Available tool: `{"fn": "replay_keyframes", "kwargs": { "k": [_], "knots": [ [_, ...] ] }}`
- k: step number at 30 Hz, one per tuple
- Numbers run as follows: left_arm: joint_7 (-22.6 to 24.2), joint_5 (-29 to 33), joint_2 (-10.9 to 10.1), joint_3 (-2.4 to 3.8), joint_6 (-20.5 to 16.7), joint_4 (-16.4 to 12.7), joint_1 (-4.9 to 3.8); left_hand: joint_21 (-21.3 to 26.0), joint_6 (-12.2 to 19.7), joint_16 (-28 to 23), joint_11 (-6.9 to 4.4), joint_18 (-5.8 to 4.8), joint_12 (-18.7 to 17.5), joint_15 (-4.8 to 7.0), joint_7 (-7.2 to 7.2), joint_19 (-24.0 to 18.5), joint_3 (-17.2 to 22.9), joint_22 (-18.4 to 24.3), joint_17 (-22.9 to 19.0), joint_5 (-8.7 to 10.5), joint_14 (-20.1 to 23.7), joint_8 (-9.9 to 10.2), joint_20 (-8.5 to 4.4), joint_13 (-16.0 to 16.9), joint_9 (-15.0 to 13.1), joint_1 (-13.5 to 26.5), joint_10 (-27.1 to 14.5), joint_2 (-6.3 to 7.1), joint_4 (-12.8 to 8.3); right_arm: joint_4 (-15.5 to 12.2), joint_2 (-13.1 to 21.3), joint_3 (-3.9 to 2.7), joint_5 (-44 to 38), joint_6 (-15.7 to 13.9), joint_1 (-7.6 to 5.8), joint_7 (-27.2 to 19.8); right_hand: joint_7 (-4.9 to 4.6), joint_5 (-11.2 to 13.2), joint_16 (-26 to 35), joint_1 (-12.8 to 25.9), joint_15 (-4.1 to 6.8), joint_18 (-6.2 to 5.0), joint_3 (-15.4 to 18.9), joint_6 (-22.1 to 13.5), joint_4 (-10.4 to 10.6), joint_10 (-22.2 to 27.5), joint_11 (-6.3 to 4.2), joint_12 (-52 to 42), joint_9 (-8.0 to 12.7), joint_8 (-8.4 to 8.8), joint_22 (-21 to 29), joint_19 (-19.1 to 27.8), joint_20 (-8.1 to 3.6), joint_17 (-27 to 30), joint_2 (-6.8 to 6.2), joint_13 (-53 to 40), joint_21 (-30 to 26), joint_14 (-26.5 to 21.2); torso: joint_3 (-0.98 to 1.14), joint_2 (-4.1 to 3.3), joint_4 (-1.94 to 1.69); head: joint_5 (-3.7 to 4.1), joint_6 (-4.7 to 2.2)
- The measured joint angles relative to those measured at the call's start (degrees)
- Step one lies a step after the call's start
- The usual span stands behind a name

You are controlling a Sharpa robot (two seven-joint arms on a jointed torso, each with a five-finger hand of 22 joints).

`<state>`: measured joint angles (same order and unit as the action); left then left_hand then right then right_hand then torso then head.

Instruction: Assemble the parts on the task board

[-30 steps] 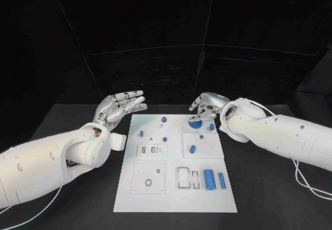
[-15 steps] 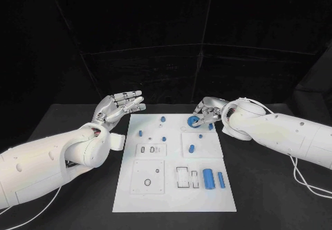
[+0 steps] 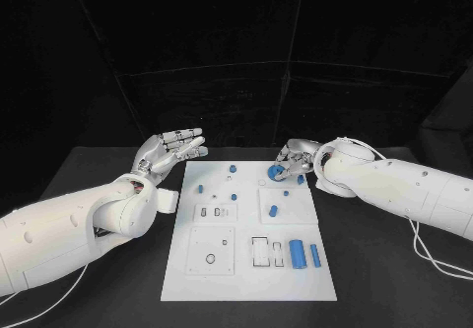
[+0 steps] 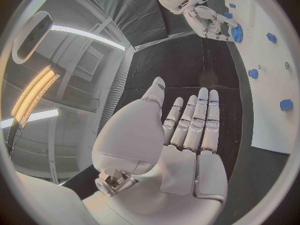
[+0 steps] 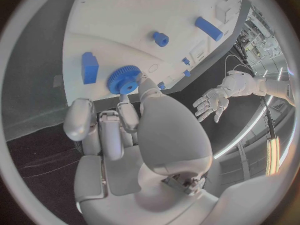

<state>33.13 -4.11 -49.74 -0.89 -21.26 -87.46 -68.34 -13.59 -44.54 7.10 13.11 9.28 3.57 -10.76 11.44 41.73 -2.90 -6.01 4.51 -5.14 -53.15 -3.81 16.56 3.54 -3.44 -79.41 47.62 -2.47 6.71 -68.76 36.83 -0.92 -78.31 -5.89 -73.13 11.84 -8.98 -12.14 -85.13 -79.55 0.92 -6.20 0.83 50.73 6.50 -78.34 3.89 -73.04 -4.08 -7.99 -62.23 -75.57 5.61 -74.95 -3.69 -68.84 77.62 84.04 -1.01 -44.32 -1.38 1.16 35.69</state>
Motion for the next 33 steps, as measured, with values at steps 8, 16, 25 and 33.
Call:
{"fn": "replay_keyframes", "kwargs": {
  "k": [8, 16, 25, 33],
  "knots": [
    [0.0, 0.0, 0.0, 0.0, 0.1, 0.1, 0.0, 0.0, 0.0, -0.3, 0.0, 0.0, 0.0, 0.0, 0.0, 0.0, -0.2, 0.1, 0.0, 0.0, 0.0, 0.0, 0.0, 0.0, 0.0, 0.0, 0.0, 0.0, -0.2, 0.0, 0.1, -0.02, -0.2, 0.0, -0.02, 0.0, 0.05, 0.0, -0.5, -0.3, 0.0, -0.01, -0.4, 0.7, -0.4, -1.9, -0.11, -3.3, -0.1, -0.66, -1.0, -0.6, -0.19, 0.0, 0.65, -3.9, 0.4, 0.0, 0.0, 0.0, 0.01, -0.04, 0.11],
    [-0.1, 0.0, 0.0, 0.0, 0.1, 0.2, 0.0, 0.0, 0.0, -0.3, 0.0, 0.0, 0.0, 0.0, 0.0, 0.0, 0.0, 0.1, 0.0, 0.0, 0.0, 0.0, 0.0, 0.0, 0.0, 0.0, 0.0, 0.0, -0.3, 0.0, 0.2, 0.0, -0.3, -0.1, -0.01, -0.1, -0.01, -0.3, -0.6, -0.9, 0.0, -0.01, -1.1, 1.2, -1.1, -2.4, -0.21, -4.2, -0.1, -0.97, -1.7, -1.0, -0.19, 0.0, 1.53, -5.3, 0.9, 0.0, 0.01, 0.01, 0.04, 0.18, 0.09],
    [-0.1, 0.0, 0.0, 0.0, 0.1, 0.2, 0.0, 0.0, 0.0, -0.3, 0.0, 0.0, 0.0, 0.0, 0.0, 0.0, 0.0, 0.1, 0.0, 0.0, 0.0, 0.0, 0.0, 0.0, 0.0, 0.0, 0.0, 0.0, -0.3, -0.3, 0.6, 0.04, -0.8, -0.4, 0.04, -0.2, -0.05, -0.4, -0.8, -0.9, 0.01, -0.01, -1.7, 1.3, -1.7, -2.4, -0.21, -4.7, 0.0, -0.99, -2.3, -1.2, 0.01, 0.0, 1.53, -5.8, 1.1, 0.0, 0.02, 0.01, 0.04, 0.35, 0.12],
    [-0.2, 0.0, 0.0, 0.0, 0.2, 0.3, 0.0, 0.0, 0.0, -0.3, 0.0, 0.0, 0.0, 0.0, 0.0, 0.0, 0.0, 0.1, 0.0, 0.0, 0.0, 0.0, 0.0, 0.0, 0.0, 0.0, 0.0, 0.0, -0.3, -0.4, 0.6, 0.04, -1.6, -0.3, 0.05, -0.2, -0.05, -0.7, -0.9, -1.7, 0.01, -0.01, -2.6, 1.3, -2.6, -2.6, 0.0, -4.8, 0.0, -0.99, -2.5, -1.4, -0.2, 0.0, 1.66, -6.2, 1.3, 0.0, 0.02, -0.01, 0.04, 0.44, 0.11]
  ]
}}
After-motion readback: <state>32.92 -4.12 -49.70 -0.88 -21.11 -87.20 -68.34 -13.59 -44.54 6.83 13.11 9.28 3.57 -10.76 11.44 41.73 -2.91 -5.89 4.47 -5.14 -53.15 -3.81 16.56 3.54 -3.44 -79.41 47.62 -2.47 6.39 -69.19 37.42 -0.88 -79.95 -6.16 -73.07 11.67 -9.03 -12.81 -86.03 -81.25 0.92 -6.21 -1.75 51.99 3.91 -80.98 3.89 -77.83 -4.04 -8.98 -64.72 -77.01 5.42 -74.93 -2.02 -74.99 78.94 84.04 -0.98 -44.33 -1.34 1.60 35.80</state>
